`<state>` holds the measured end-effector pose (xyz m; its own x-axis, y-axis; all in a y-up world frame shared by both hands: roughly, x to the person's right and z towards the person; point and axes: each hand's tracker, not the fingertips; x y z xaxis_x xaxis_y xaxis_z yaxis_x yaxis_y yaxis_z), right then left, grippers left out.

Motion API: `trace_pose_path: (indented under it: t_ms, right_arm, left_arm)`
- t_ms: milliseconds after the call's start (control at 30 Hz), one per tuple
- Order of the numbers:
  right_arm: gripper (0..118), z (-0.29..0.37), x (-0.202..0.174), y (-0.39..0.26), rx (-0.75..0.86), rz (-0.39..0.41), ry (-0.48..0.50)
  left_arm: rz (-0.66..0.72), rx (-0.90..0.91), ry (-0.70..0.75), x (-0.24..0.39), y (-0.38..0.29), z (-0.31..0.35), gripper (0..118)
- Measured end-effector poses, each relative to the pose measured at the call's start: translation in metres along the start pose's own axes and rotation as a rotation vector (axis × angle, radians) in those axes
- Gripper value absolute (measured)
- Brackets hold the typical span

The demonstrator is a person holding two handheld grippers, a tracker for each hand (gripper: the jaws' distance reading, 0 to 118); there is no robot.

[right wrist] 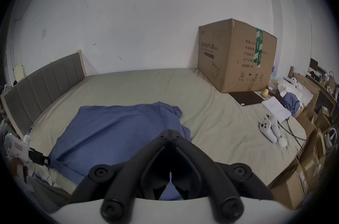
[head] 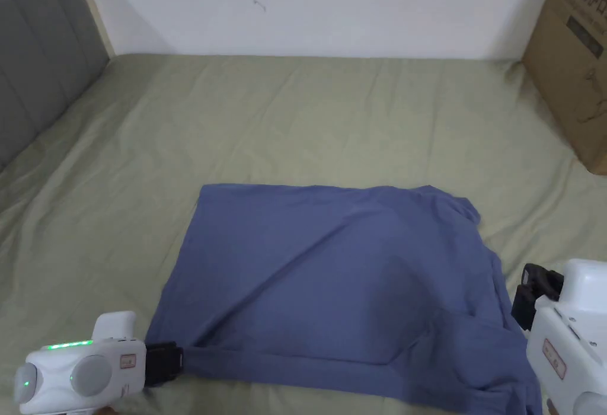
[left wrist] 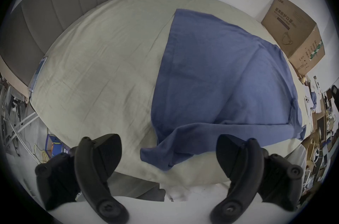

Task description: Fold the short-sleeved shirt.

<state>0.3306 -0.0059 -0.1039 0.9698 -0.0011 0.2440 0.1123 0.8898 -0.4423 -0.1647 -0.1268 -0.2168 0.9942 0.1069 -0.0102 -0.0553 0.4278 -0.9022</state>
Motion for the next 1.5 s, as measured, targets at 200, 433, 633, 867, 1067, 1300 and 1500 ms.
trace_pose_path:
  t_ms: [200,433,633,867,1067,1300,1500]
  right_arm:
    - [0,-0.011,0.023,-0.039,-0.180,-0.053,-0.033]
    - [108,-0.043,0.042,-0.109,-0.543,-0.077,0.000]
    - [29,-0.052,0.035,-0.127,-0.543,-0.043,0.008]
    - [0,-0.046,0.030,-0.082,-0.434,-0.004,0.015]
    - [0,-0.064,0.026,-0.038,-0.333,-0.038,0.032]
    - [0,-0.122,0.021,-0.001,-0.306,-0.013,0.030]
    - [0,-0.185,0.018,0.011,-0.342,0.005,0.016]
  left_arm:
    - [0.056,0.029,-0.135,0.007,-0.007,-0.004,8]
    - [-0.038,0.120,-0.065,0.022,-0.005,0.019,7]
    - [-0.040,0.134,-0.074,0.022,-0.001,0.027,8]
    - [0.008,0.177,-0.102,0.018,0.011,0.037,8]
    - [0.053,0.222,-0.135,0.022,0.048,0.037,8]
    - [0.027,0.253,-0.121,0.041,0.106,0.015,8]
    - [0.020,0.221,-0.097,0.054,0.153,-0.027,8]
